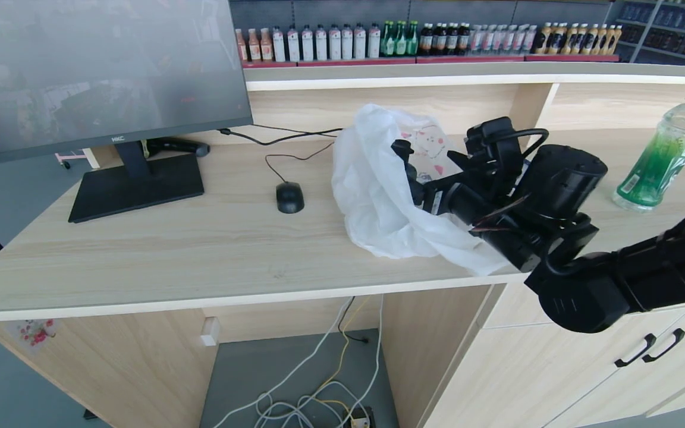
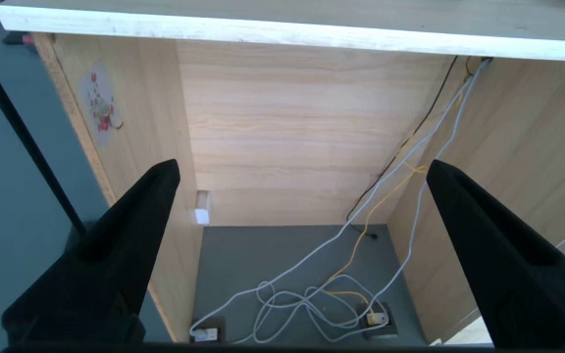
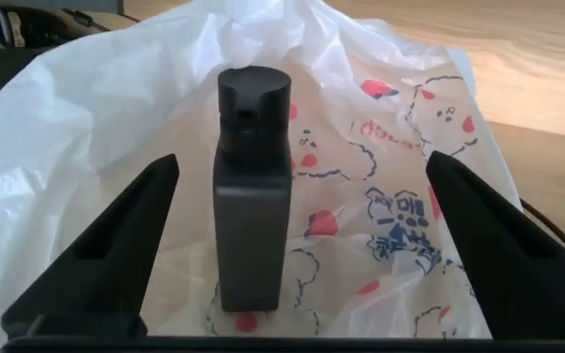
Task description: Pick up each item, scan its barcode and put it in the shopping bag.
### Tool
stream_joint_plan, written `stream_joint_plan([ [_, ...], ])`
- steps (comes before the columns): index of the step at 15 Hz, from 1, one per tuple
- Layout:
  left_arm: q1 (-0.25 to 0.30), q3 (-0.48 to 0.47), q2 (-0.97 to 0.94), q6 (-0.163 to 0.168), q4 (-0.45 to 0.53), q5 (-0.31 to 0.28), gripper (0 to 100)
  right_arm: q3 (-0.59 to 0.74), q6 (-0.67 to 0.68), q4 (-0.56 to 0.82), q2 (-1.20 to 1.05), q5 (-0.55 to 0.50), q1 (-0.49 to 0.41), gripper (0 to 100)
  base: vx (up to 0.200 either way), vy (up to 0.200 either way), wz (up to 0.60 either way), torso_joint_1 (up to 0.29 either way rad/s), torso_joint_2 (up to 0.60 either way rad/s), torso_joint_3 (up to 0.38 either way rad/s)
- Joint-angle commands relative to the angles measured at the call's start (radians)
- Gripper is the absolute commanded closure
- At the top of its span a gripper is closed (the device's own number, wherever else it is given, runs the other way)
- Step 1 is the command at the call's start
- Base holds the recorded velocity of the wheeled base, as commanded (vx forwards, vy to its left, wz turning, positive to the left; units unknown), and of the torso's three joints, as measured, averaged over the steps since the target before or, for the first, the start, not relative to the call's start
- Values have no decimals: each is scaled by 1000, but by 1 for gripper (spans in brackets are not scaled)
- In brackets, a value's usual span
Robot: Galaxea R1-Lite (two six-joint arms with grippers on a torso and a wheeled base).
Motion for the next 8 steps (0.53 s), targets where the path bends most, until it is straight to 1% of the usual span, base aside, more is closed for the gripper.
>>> stream_joint_plan([
  [1,-2,0,0,0,0,0,0,155,18,-141,-13,-2,0,0,0,0,0,0,0,0],
  [3,0,0,0,0,0,0,0,250,42,-252,-32,-7,0,0,0,0,0,0,0,0],
  [5,-2,0,0,0,0,0,0,310,44,-285,-89,-7,3,0,0,0,0,0,0,0],
  [7,0,0,0,0,0,0,0,341,48,-301,-135,-5,6,0,0,0,0,0,0,0],
  [8,0,0,0,0,0,0,0,370,70,-351,-175,-5,5,0,0,0,0,0,0,0],
])
